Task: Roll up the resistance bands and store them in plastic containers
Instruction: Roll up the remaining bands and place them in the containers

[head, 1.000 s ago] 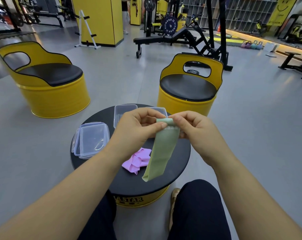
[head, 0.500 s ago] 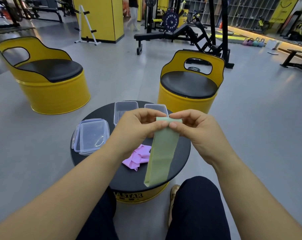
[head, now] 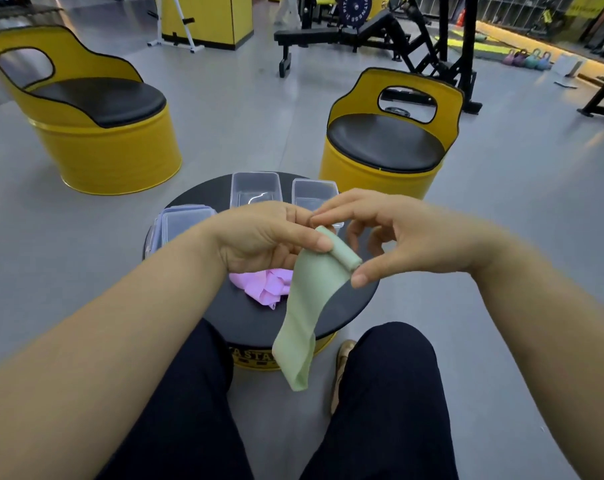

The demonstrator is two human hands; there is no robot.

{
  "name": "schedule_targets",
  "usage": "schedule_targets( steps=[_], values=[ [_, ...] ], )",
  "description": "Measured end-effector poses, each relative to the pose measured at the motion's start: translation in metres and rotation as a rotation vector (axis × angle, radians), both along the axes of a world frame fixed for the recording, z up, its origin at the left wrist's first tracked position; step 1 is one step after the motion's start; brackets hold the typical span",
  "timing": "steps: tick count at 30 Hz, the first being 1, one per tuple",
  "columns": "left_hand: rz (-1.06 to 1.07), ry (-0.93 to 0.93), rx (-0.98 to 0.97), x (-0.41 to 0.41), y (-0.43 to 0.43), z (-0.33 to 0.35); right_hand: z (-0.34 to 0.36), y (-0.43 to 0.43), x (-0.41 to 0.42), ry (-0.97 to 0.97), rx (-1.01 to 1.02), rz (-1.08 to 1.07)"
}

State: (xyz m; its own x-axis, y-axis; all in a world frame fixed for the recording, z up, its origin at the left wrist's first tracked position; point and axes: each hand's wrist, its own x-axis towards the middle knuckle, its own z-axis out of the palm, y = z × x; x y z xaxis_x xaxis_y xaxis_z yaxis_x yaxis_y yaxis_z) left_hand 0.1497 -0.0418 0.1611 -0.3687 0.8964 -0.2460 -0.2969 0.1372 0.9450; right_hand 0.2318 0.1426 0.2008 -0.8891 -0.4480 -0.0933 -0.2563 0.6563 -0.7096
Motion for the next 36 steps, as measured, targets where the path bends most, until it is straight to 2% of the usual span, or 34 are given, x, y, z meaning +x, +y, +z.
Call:
schedule_targets(
  steps=[4,10,21,36],
  values=[
    [-0.061,-0.033,0.055,0.005,0.0,-0.004,-0.002,-0.001,0.002,0.003,-0.007,0.031],
    [-0.095,-0.068,0.133,0.006,-0.002,-0.015,-0.01,0.002,0.005,-0.07,-0.241,-0.001],
    [0.034,0.051,0.023,0.015,-0.005,-0.017,-0.034,0.005,0.006,-0.145,-0.561,-0.072],
    [0.094,0.119,-0.013,0.024,-0.001,-0.02,-0.027,0.006,0.002,0.06,-0.095,0.0]
  ],
)
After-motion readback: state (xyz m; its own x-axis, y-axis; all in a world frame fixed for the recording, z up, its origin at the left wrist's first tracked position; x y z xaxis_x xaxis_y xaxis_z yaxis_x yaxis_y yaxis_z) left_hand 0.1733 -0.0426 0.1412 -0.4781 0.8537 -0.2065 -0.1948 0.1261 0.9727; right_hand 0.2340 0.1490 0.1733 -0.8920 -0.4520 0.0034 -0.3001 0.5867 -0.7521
